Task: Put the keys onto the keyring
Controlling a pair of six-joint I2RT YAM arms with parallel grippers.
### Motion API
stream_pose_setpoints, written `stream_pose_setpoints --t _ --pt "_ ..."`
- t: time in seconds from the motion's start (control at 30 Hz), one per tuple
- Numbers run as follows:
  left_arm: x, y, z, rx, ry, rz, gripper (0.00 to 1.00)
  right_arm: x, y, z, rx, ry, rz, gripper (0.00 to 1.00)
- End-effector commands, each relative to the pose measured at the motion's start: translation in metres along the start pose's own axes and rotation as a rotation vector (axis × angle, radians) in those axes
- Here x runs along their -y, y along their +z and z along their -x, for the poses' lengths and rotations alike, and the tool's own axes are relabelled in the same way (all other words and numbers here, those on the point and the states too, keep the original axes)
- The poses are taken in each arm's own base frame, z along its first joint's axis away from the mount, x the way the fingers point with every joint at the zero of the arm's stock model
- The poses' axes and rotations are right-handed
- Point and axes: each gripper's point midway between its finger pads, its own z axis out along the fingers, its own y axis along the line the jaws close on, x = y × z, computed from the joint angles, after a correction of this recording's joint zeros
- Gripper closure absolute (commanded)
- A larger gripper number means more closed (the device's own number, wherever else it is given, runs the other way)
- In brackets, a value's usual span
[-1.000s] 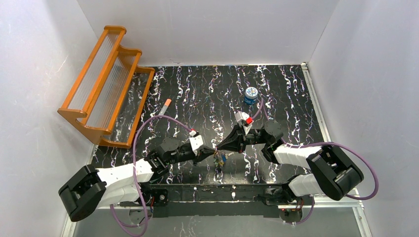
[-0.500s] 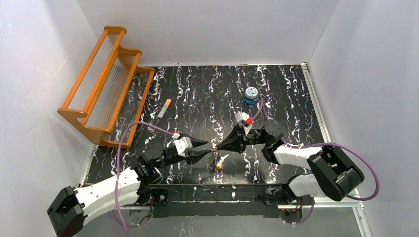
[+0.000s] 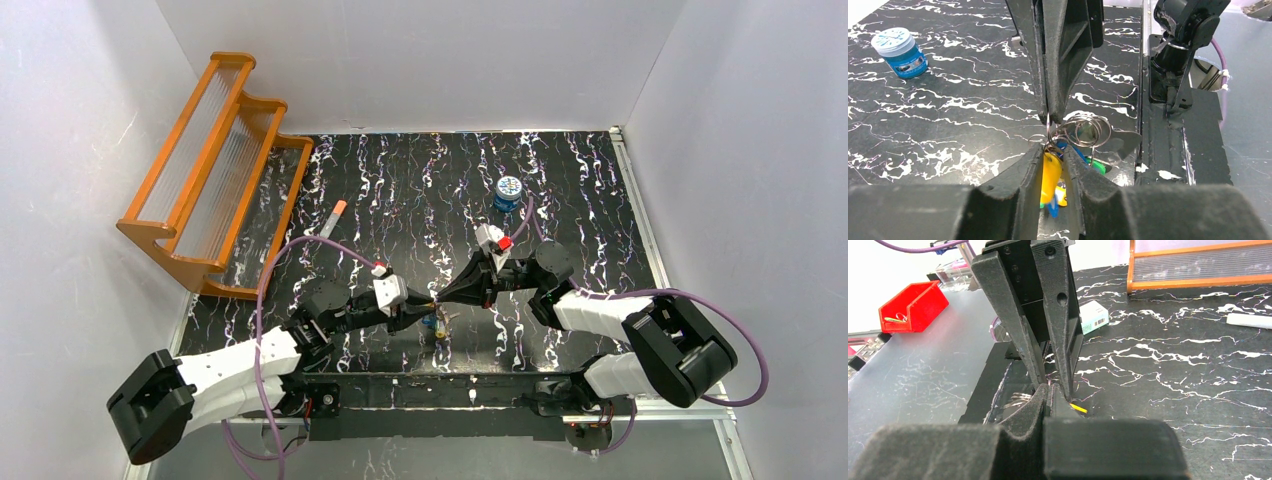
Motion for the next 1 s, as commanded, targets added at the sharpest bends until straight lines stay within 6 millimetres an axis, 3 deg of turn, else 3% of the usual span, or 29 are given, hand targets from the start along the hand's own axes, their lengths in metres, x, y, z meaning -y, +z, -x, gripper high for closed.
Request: stream_pose_setpoints --t 0.0,0.13,0.3,0.43,0.57,0.7,0.83,0.87,0.97 --pt "0.002 0.007 0.033 0.090 0.045 -0.037 0.82 0.000 0.005 0.023 0.042 -0.085 0.022 0.99" --pt "0.000 0.006 0.033 0.093 0.049 -0.020 0.85 0.002 0.005 0.020 0.036 -0.076 0.020 0.99" --pt "-0.002 0.006 0.034 0.093 0.055 -0.011 0.98 0.004 0.006 0.021 0.038 -0.076 0.015 0.99" --pt "-0.001 0.009 0.022 0.062 0.036 -0.026 1.00 0.004 0.008 0.026 0.043 -0.082 0.026 0.99" --pt "0.001 0.012 0.019 0.047 0.014 -0.041 0.90 0.003 0.009 0.027 0.041 -0.084 0.035 0.99" --pt "-0.002 0.013 0.031 0.074 0.029 -0.028 0.86 0.004 0.007 0.023 0.040 -0.073 0.020 0.99" --pt "-0.005 0.009 0.043 0.108 0.038 -0.002 0.75 0.006 0.006 0.019 0.038 -0.061 0.003 0.99" --pt "-0.006 0.009 0.045 0.112 0.038 0.003 0.76 0.006 0.006 0.019 0.038 -0.060 0.000 0.99" --pt "-0.005 0.008 0.043 0.108 0.037 -0.001 0.91 0.007 0.005 0.018 0.036 -0.062 -0.007 0.99"
